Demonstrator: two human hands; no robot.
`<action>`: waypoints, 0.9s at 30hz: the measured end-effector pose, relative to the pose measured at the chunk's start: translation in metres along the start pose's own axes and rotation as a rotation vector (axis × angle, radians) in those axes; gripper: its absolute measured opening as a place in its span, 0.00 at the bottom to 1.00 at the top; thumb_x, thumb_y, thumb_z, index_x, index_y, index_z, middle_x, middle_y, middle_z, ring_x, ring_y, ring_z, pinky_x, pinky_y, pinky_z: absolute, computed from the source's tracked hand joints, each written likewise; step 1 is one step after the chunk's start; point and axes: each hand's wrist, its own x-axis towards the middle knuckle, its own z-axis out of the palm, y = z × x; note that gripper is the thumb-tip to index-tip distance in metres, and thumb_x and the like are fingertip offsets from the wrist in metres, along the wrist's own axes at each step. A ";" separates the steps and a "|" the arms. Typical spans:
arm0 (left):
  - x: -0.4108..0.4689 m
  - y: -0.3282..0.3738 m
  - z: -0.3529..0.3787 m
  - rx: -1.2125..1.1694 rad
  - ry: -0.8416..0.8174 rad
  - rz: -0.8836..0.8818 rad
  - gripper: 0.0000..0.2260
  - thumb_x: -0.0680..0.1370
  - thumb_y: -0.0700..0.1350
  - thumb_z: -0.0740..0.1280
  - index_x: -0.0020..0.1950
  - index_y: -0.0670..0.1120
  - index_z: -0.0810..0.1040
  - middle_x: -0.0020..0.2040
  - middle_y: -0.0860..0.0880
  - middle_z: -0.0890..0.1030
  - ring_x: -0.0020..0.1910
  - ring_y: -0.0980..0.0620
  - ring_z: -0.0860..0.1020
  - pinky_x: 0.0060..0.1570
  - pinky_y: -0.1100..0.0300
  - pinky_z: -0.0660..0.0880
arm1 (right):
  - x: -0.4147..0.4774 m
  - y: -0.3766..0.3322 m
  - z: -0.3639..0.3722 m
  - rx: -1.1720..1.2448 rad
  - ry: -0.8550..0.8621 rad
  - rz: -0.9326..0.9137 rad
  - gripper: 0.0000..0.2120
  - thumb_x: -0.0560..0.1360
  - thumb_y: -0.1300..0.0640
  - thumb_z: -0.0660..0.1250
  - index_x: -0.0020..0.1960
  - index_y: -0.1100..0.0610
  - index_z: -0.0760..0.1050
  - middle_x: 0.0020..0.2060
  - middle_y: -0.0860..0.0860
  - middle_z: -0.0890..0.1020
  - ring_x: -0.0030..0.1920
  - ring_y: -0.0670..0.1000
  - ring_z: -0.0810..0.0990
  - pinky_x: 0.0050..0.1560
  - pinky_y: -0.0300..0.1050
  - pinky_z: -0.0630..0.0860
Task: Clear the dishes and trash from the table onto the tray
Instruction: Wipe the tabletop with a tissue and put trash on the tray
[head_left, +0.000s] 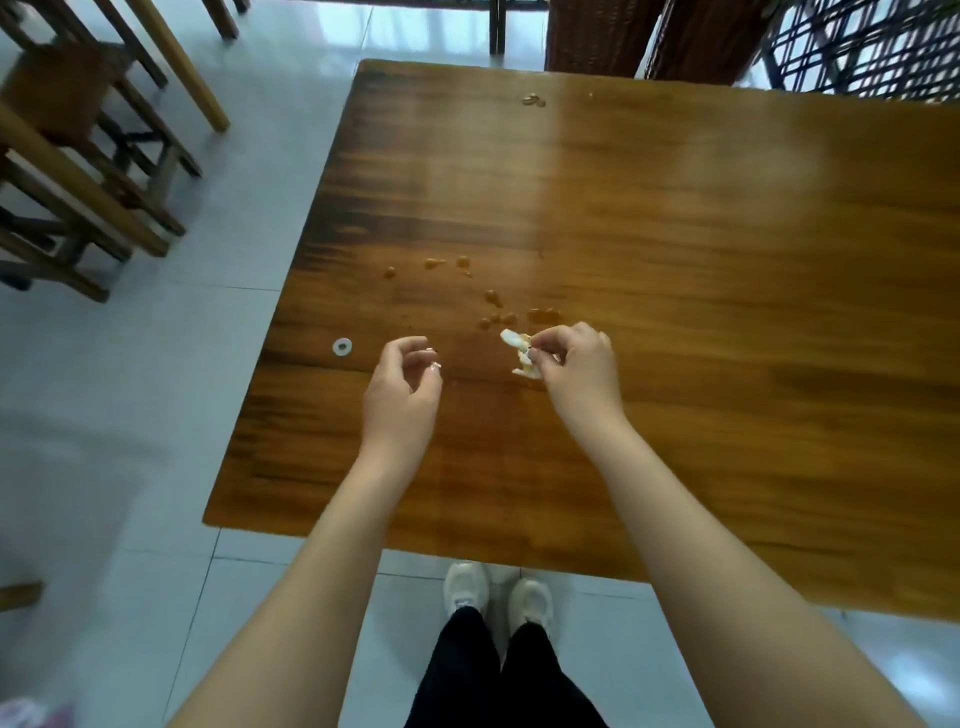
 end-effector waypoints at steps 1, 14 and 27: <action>0.000 -0.005 -0.002 0.016 0.009 -0.009 0.10 0.81 0.42 0.62 0.62 0.50 0.71 0.54 0.55 0.75 0.54 0.57 0.74 0.42 0.72 0.69 | -0.005 0.002 0.004 -0.010 -0.001 -0.006 0.07 0.77 0.58 0.66 0.53 0.55 0.81 0.44 0.46 0.74 0.55 0.53 0.70 0.57 0.50 0.70; 0.029 -0.048 -0.039 0.406 -0.109 0.072 0.19 0.82 0.45 0.58 0.73 0.45 0.65 0.76 0.49 0.61 0.76 0.51 0.56 0.70 0.59 0.57 | -0.021 -0.026 0.068 -0.188 0.096 0.013 0.12 0.79 0.60 0.63 0.60 0.55 0.80 0.47 0.52 0.75 0.51 0.54 0.72 0.51 0.46 0.65; 0.088 -0.024 0.025 0.621 -0.011 -0.190 0.31 0.83 0.54 0.49 0.77 0.37 0.40 0.78 0.41 0.40 0.77 0.44 0.38 0.72 0.53 0.36 | 0.012 -0.017 0.076 -0.303 0.207 0.022 0.08 0.75 0.56 0.69 0.53 0.53 0.83 0.48 0.52 0.79 0.52 0.55 0.72 0.50 0.46 0.60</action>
